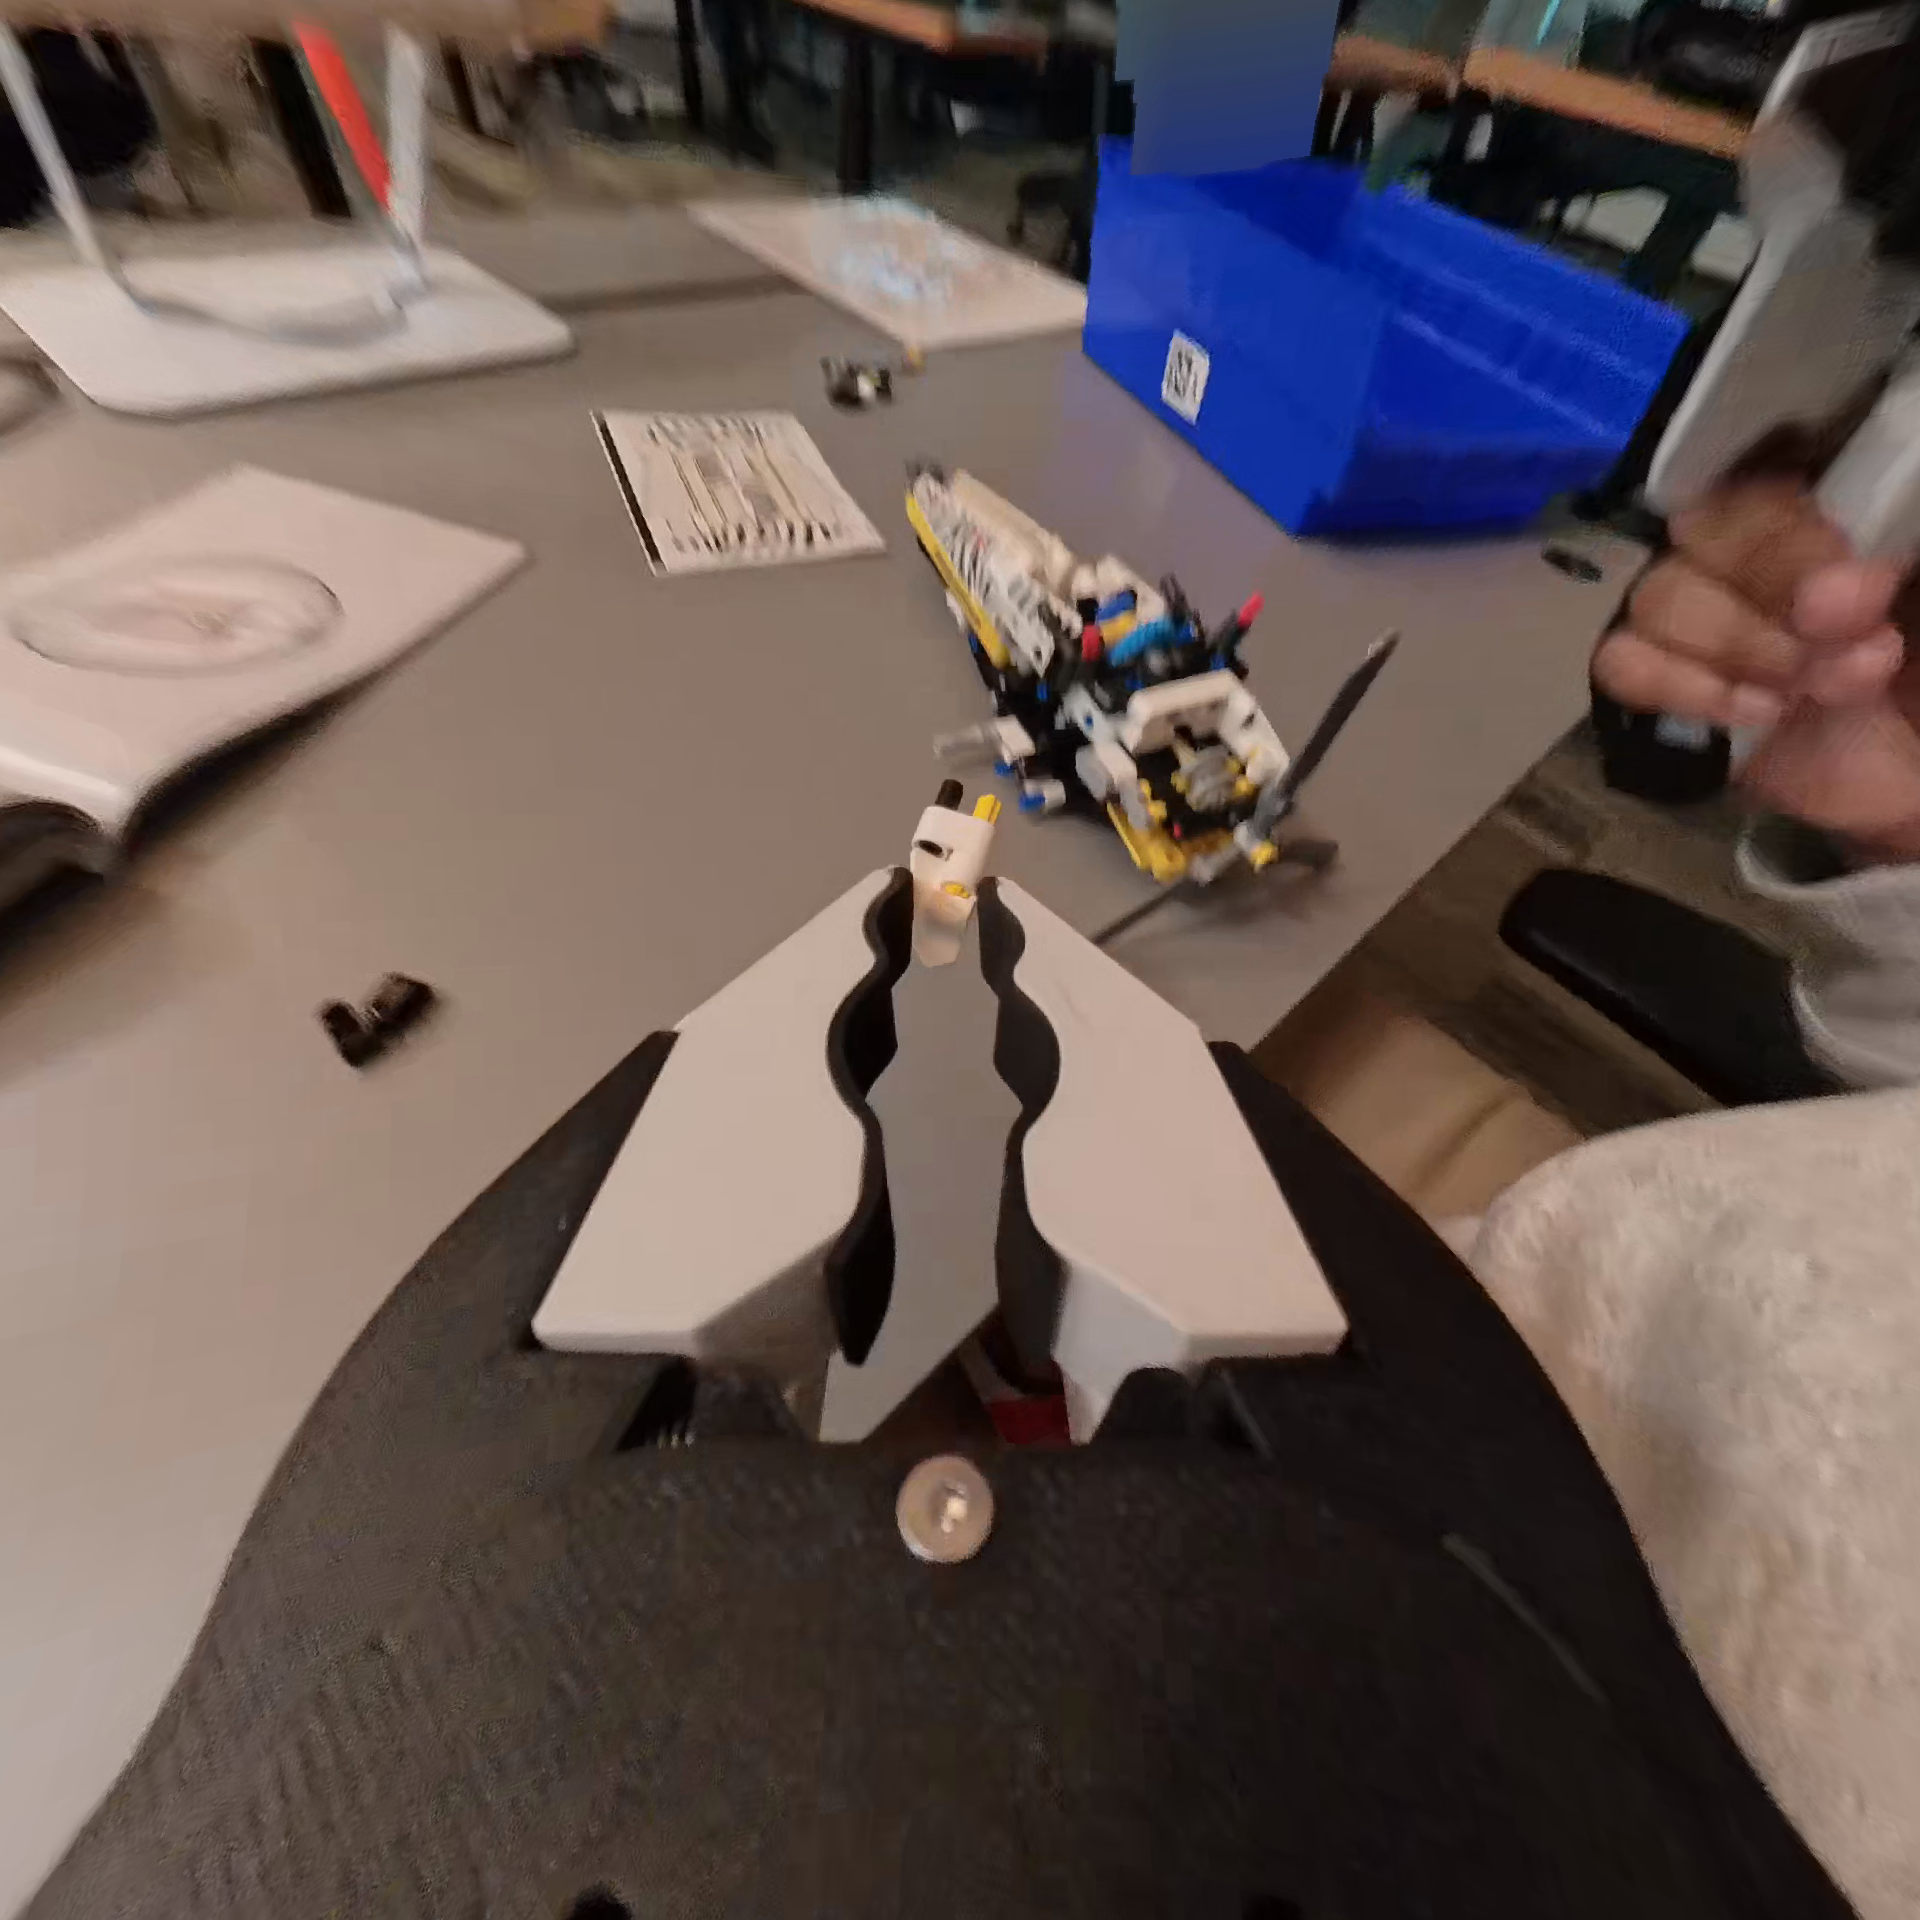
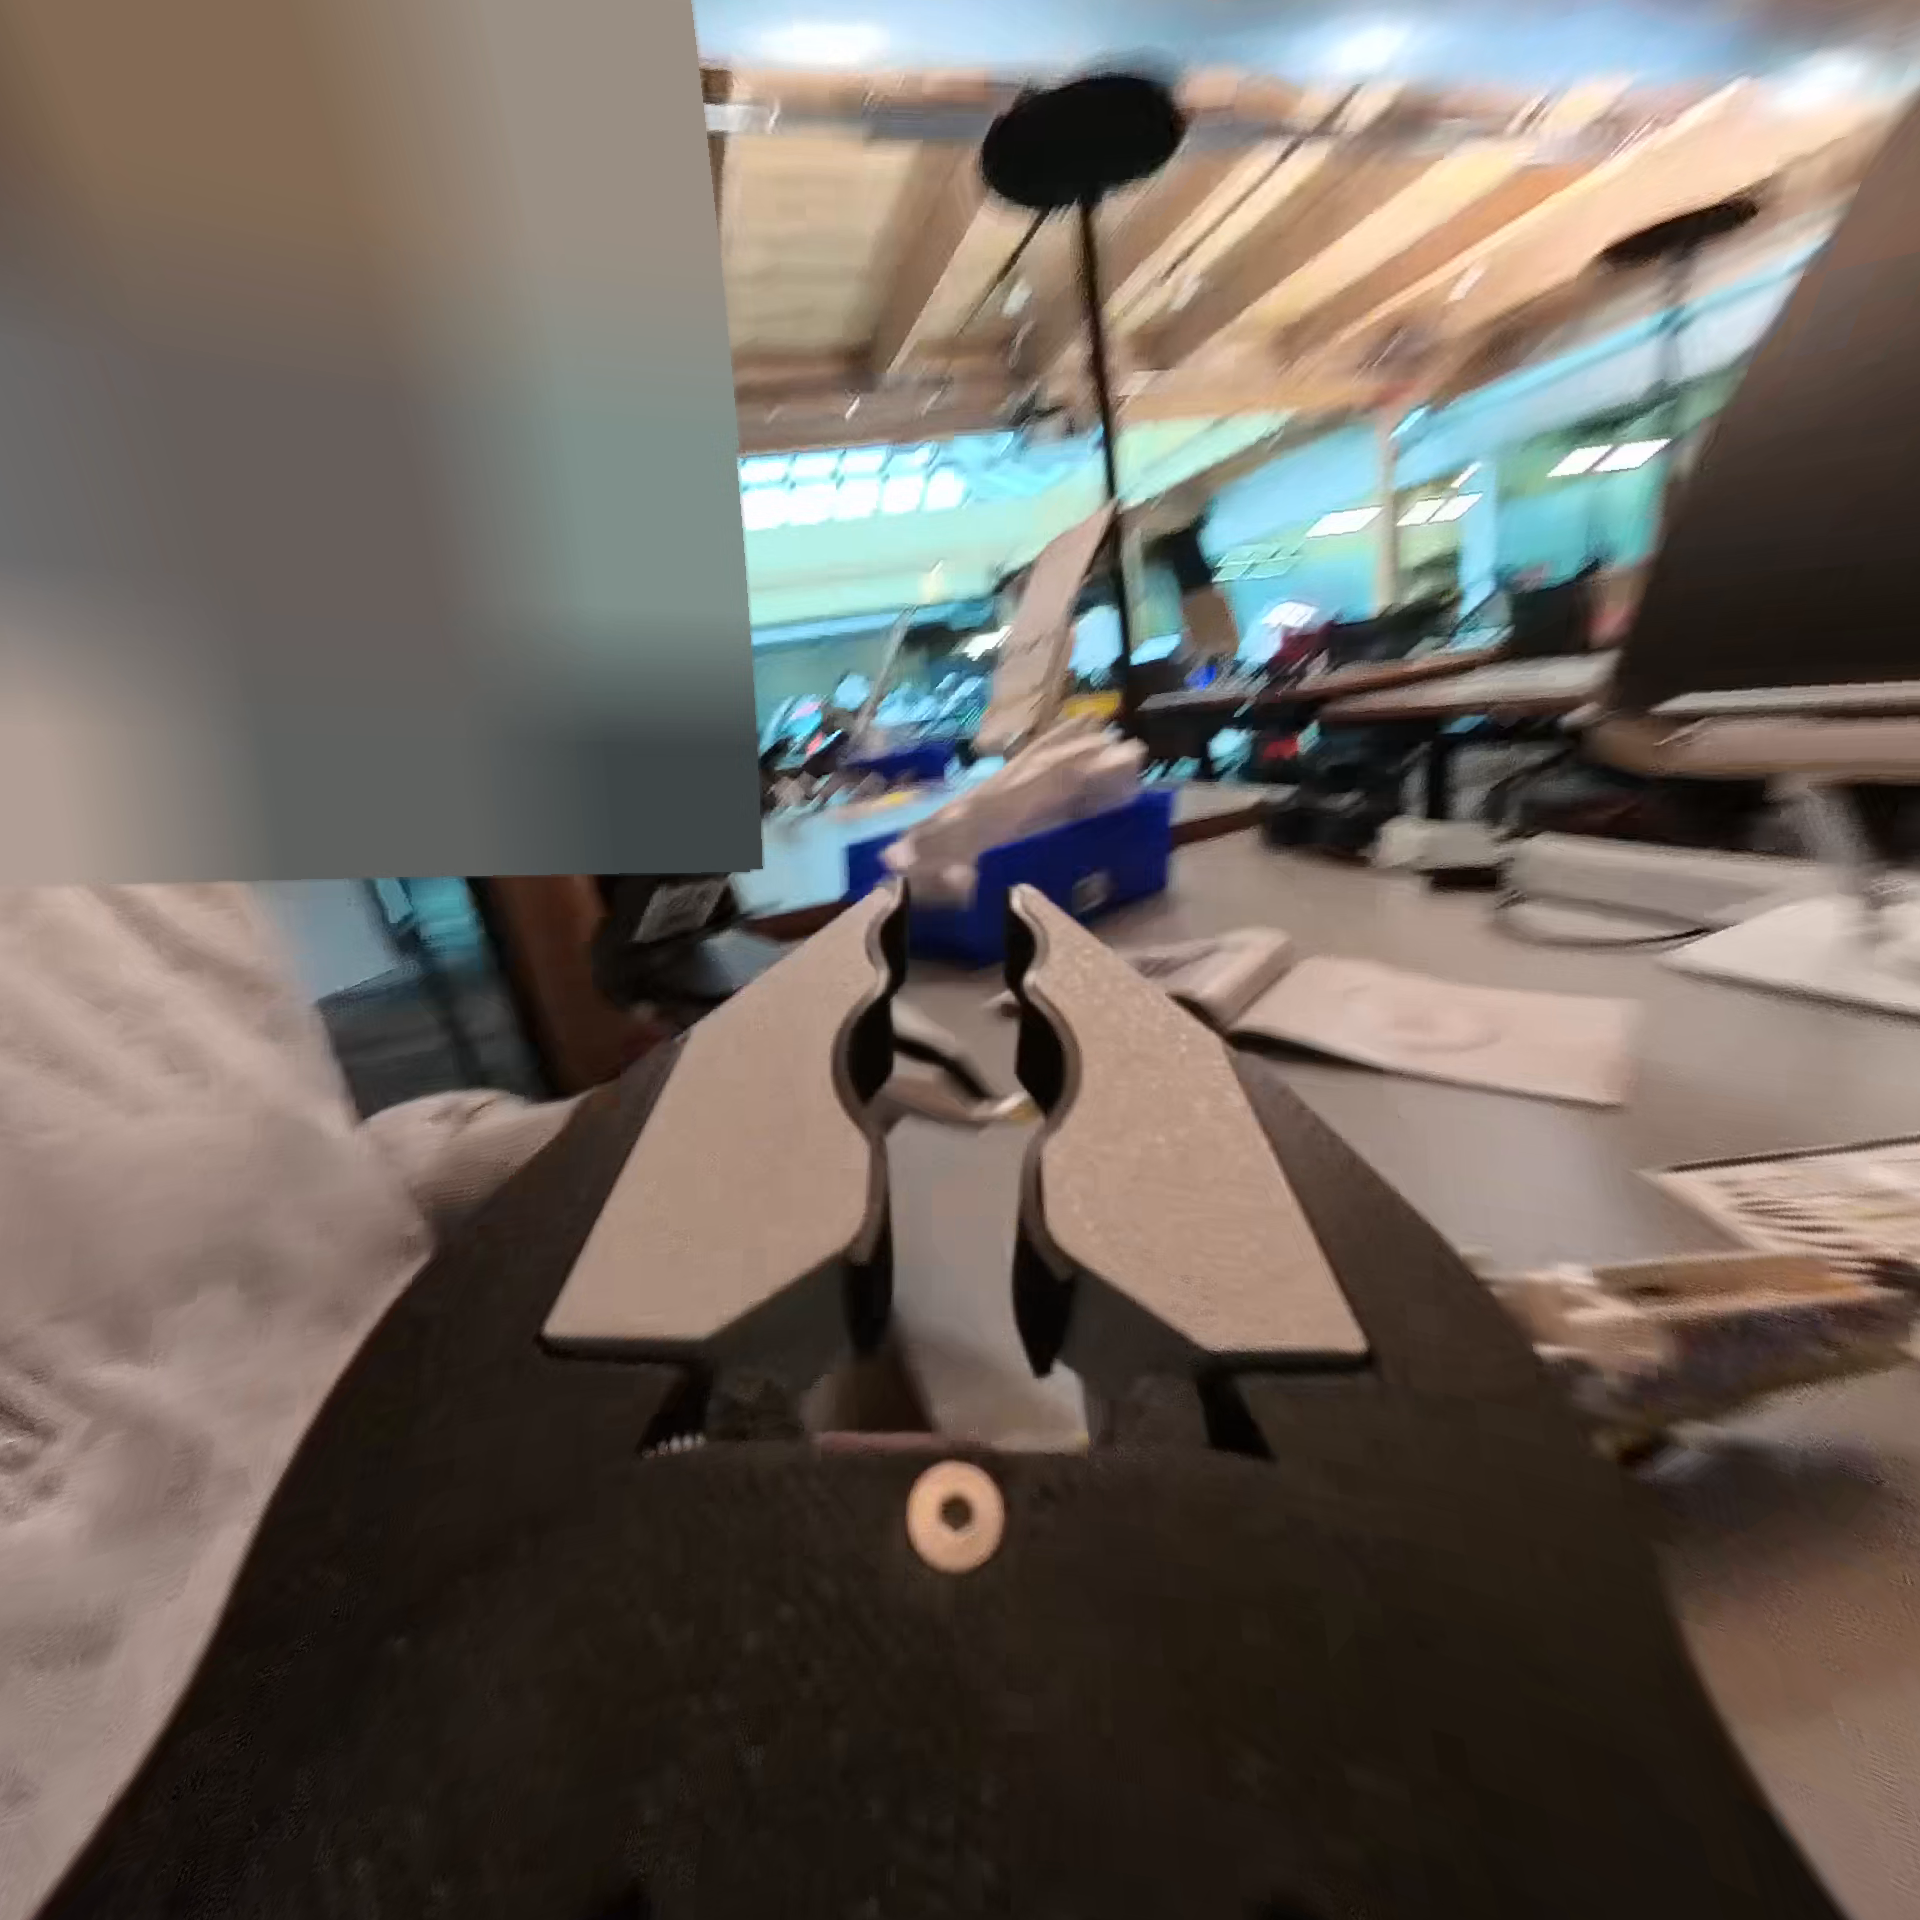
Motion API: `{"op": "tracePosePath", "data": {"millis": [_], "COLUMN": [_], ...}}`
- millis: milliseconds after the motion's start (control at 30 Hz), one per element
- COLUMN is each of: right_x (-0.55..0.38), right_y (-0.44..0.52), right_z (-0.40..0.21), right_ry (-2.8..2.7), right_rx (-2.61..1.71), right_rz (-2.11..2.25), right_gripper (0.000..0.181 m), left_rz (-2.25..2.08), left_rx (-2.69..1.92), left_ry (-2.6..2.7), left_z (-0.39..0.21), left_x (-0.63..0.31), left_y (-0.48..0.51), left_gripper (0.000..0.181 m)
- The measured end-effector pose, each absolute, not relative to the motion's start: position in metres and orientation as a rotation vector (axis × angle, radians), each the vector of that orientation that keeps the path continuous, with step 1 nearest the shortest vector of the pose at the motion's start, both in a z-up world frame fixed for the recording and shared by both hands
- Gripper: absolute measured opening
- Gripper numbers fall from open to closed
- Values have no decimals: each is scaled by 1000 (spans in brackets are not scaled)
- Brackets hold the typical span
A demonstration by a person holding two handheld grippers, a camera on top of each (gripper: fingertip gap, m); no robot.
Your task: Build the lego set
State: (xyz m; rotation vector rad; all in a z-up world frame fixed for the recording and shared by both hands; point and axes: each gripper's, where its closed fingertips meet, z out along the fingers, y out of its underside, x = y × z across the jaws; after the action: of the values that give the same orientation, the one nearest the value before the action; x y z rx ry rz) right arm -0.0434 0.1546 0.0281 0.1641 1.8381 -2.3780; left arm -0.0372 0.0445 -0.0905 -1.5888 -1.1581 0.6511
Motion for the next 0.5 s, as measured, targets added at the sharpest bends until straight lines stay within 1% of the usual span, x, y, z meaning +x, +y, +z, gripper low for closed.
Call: {"op": "tracePosePath", "data": {"millis": [33, 67, 100, 200, 233, 300, 400, 500], "right_x": [-32, -25, -23, -21, -20, -18, -15, -5], "right_y": [144, 136, 129, 123, 122, 118, 113, 110], "right_z": [25, 22, 21, 29, 30, 27, 22, 23], "right_ry": [1878, 1922, 1955, 1916, 1917, 1945, 1945, 1903], "right_rx": [130, 110, 118, 165, 180, 192, 218, 183], "right_rz": [-2315, -2300, -2334, -2526, -2543, -2499, -2403, -2358], "right_gripper": [17, 15, 7, 6, 8, 21, 35, 35], "left_rz": [694, 732, 760, 854, 864, 882, 902, 886], "left_rx": [-1556, -1521, -1486, -1403, -1387, -1372, -1364, -1380], "left_ry": [-1136, -1101, -1049, -926, -877, -807, -735, -691], "left_z": [-79, -66, -52, -17, -7, 7, 21, 24], "left_x": [-38, -38, -36, -28, -24, -17, -10, -8], "left_y": [43, 43, 47, 56, 63, 74, 90, 106], "left_gripper": [10, 11, 11, 10, 10, 10, 10, 10]}}
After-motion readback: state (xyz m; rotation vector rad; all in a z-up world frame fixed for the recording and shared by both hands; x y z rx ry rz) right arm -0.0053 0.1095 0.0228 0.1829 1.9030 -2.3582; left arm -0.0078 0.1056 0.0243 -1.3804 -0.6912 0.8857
